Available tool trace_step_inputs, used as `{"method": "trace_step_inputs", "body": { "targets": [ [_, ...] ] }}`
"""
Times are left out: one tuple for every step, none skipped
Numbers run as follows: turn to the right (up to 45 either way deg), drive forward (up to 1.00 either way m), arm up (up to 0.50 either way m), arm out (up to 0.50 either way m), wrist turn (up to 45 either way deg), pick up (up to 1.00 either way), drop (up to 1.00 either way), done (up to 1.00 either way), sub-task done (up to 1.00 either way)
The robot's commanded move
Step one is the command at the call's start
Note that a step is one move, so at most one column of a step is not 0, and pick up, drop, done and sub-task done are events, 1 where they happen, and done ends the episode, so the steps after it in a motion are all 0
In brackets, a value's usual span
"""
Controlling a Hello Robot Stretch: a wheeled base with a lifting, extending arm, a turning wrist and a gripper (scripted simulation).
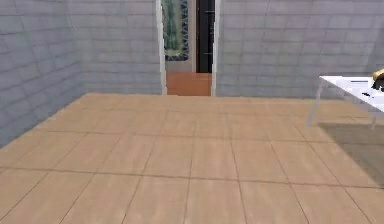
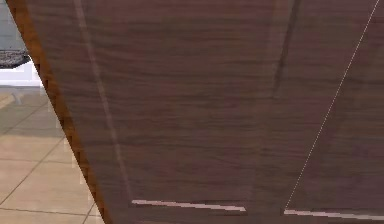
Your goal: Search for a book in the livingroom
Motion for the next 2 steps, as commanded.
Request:
{"method": "trace_step_inputs", "body": {
  "targets": [
    [0.0,1.00,0.00,0.00,0.0,0.00,0.00,0.00,0.00],
    [0.0,1.00,0.00,0.00,0.0,0.00,0.00,0.00,0.00]
  ]
}}
